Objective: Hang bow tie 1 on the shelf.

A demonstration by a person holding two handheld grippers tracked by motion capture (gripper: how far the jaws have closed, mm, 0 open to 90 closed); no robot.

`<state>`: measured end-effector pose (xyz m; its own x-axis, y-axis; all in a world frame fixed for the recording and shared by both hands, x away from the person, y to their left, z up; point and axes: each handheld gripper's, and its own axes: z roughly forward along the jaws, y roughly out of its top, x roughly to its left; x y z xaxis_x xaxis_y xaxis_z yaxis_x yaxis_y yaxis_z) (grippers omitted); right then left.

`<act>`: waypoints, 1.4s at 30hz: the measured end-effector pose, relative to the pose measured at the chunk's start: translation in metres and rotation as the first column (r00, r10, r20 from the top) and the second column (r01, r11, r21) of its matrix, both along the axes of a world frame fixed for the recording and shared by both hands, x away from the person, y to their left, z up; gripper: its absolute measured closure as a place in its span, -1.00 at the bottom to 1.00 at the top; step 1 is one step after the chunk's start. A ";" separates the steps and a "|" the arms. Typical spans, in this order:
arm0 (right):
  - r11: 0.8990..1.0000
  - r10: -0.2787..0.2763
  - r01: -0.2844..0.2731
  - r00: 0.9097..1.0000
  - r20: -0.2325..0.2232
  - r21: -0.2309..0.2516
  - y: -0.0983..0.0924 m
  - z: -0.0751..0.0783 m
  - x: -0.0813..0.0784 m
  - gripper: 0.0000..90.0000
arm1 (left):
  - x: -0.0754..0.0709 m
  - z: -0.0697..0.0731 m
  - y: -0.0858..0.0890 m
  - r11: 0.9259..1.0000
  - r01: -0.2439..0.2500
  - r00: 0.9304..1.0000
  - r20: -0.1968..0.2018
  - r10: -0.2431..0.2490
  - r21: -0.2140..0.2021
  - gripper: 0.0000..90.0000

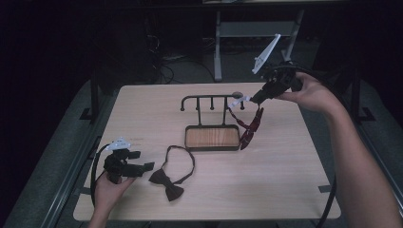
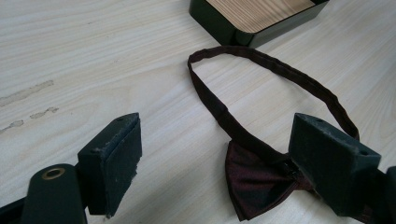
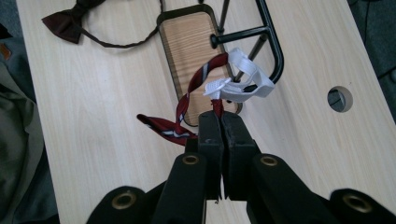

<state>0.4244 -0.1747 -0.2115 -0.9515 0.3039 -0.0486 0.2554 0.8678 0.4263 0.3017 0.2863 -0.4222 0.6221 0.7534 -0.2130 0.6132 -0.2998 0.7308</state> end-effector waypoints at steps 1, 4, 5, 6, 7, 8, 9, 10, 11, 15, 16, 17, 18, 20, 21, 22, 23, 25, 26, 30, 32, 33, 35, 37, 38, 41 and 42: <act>1.000 -0.002 0.002 1.000 -0.005 0.002 0.000 -0.001 0.003 0.94 | 0.000 0.000 0.000 1.000 0.001 1.000 -0.001 -0.001 0.001 -0.62; 1.000 -0.020 0.020 1.000 -0.019 -0.005 0.000 -0.006 0.010 0.93 | 0.000 0.000 0.000 1.000 -0.001 1.000 0.001 0.001 -0.002 -0.62; 1.000 -0.028 0.028 0.999 -0.028 -0.006 0.000 -0.008 0.012 0.93 | 0.000 0.000 0.000 1.000 -0.001 1.000 0.001 0.001 -0.002 -0.62; 1.000 -0.028 0.028 0.999 -0.028 -0.006 0.000 -0.008 0.012 0.93 | 0.000 0.000 0.000 1.000 -0.003 1.000 0.003 0.003 -0.004 -0.62; 0.999 -0.037 0.036 0.999 -0.034 -0.020 -0.001 -0.012 0.016 0.93 | 0.000 0.000 0.000 1.000 -0.004 1.000 0.003 0.004 -0.007 -0.62; 0.999 -0.045 0.045 0.998 -0.042 -0.018 -0.001 -0.014 0.017 0.93 | 0.000 0.000 0.000 1.000 -0.003 1.000 0.003 0.003 -0.005 -0.62; 0.999 -0.050 0.049 0.998 -0.048 -0.022 -0.001 -0.015 0.019 0.93 | 0.000 0.000 0.000 1.000 -0.003 1.000 0.003 0.003 -0.005 -0.62; 0.998 -0.054 0.053 0.997 -0.049 -0.024 -0.002 -0.017 0.020 0.93 | 0.000 0.000 0.000 1.000 -0.002 1.000 0.004 0.002 -0.006 -0.62; 0.998 -0.054 0.053 0.997 -0.049 -0.024 -0.002 -0.017 0.020 0.93 | 0.000 0.000 0.000 1.000 -0.001 1.000 0.005 0.001 -0.007 -0.62; 0.996 -0.078 0.075 0.995 -0.062 -0.044 -0.003 -0.025 0.027 0.93 | 0.000 0.001 0.000 1.000 0.001 1.000 0.006 -0.001 -0.006 -0.62; 0.996 -0.081 0.078 0.995 -0.064 -0.051 -0.004 -0.027 0.028 0.93 | 0.000 0.000 0.000 1.000 0.002 1.000 0.006 -0.002 -0.005 -0.62; 0.996 -0.082 0.078 0.994 -0.067 -0.052 -0.004 -0.029 0.030 0.93 | 0.000 0.000 0.000 1.000 0.002 1.000 0.006 -0.002 -0.005 -0.62; 0.995 -0.087 0.084 0.994 -0.066 -0.055 -0.004 -0.031 0.031 0.93 | 0.000 0.000 0.000 1.000 0.002 1.000 0.007 -0.002 -0.006 -0.62; 0.995 -0.093 0.089 0.993 -0.077 -0.053 -0.005 -0.034 0.033 0.93 | 0.000 0.001 0.000 1.000 0.002 1.000 0.007 -0.002 -0.006 -0.62; 0.994 -0.096 0.092 0.993 -0.076 -0.057 -0.005 -0.036 0.034 0.93 | 0.000 0.001 0.000 1.000 0.001 1.000 0.006 -0.001 -0.007 -0.62; 0.994 -0.099 0.095 0.992 -0.077 -0.058 -0.005 -0.038 0.035 0.93 | 0.000 0.001 0.000 1.000 0.001 1.000 0.006 -0.001 -0.007 -0.62; 0.993 -0.103 0.099 0.991 -0.079 -0.061 -0.006 -0.040 0.036 0.93 | 0.000 0.000 0.000 1.000 0.002 1.000 0.007 -0.002 -0.006 -0.62; 0.992 -0.109 0.103 0.991 -0.077 -0.069 -0.006 -0.043 0.037 0.93 | 0.000 0.000 0.000 1.000 0.002 1.000 0.006 -0.002 -0.006 -0.62; 0.992 -0.112 0.107 0.990 -0.083 -0.069 -0.005 -0.045 0.038 0.93 | 0.000 0.001 0.000 1.000 0.003 1.000 0.007 -0.003 -0.005 -0.62; 0.991 -0.116 0.110 0.990 -0.083 -0.076 -0.006 -0.051 0.040 0.93 | 0.000 0.001 0.000 1.000 0.007 1.000 0.008 -0.007 0.000 -0.62; 0.991 -0.120 0.113 0.989 -0.085 -0.077 -0.006 -0.052 0.040 0.93 | 0.000 0.001 0.000 1.000 0.007 1.000 0.007 -0.007 0.000 -0.62; 0.990 -0.124 0.117 0.988 -0.091 -0.076 -0.007 -0.055 0.041 0.92 | -0.001 0.001 0.000 1.000 0.007 1.000 0.006 -0.007 -0.001 -0.62; 0.990 -0.128 0.121 0.987 -0.093 -0.076 -0.008 -0.056 0.042 0.92 | -0.001 0.001 0.000 1.000 0.006 1.000 0.005 -0.006 -0.001 -0.62; 0.989 -0.129 0.121 0.987 -0.099 -0.081 -0.008 -0.059 0.042 0.92 | 0.000 0.001 0.000 1.000 0.006 1.000 0.005 -0.006 -0.001 -0.62; 0.989 -0.131 0.123 0.986 -0.101 -0.086 -0.008 -0.060 0.042 0.91 | 0.000 0.001 0.000 1.000 0.007 1.000 0.005 -0.007 -0.001 -0.62; 0.988 -0.132 0.123 0.986 -0.105 -0.088 -0.008 -0.061 0.042 0.88 | -0.001 0.001 -0.001 1.000 0.007 1.000 0.005 -0.007 0.000 -0.62; 0.988 -0.131 0.122 0.986 -0.102 -0.090 -0.008 -0.061 0.041 0.87 | -0.001 0.002 -0.001 1.000 0.006 1.000 0.007 -0.006 0.001 -0.62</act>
<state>0.4657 -0.1824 -0.2724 -0.9066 0.4214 0.0215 0.4058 0.8568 0.3182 0.3008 0.2857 -0.4206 0.6282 0.7497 -0.2082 0.6065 -0.3042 0.7346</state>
